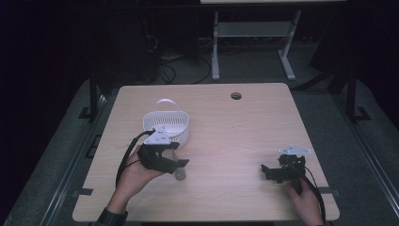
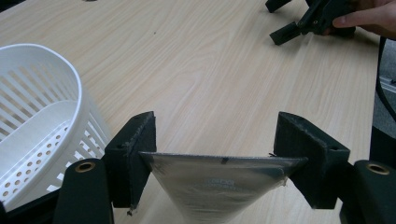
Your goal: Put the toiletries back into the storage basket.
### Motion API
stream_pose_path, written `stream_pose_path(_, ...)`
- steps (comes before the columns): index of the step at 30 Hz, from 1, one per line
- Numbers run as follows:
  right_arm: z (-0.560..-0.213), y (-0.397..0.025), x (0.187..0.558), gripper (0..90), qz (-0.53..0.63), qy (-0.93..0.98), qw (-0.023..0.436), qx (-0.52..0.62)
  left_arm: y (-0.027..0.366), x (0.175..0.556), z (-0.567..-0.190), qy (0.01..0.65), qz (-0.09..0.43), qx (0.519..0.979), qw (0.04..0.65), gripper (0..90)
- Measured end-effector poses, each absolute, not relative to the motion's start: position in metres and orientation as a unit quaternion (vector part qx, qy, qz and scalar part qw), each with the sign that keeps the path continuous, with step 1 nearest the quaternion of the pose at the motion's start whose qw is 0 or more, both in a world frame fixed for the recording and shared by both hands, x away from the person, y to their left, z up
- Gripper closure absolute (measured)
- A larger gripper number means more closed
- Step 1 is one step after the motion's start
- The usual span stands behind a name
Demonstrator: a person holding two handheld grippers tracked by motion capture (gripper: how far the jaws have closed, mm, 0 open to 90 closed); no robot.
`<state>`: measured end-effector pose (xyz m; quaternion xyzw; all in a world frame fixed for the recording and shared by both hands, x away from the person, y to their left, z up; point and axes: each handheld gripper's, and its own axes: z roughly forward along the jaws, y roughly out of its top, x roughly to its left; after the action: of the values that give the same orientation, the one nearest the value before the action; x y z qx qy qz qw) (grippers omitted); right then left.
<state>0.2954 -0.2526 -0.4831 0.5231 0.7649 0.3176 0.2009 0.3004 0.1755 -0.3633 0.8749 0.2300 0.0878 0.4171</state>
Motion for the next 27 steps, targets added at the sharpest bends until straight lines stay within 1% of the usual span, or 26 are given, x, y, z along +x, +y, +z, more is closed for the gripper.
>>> stream_pose_path(27,-0.483,-0.253,0.295,0.0,0.318,0.765,0.201,0.522,0.180,0.304,-0.339,0.234,0.098,0.873,0.415,29.6)
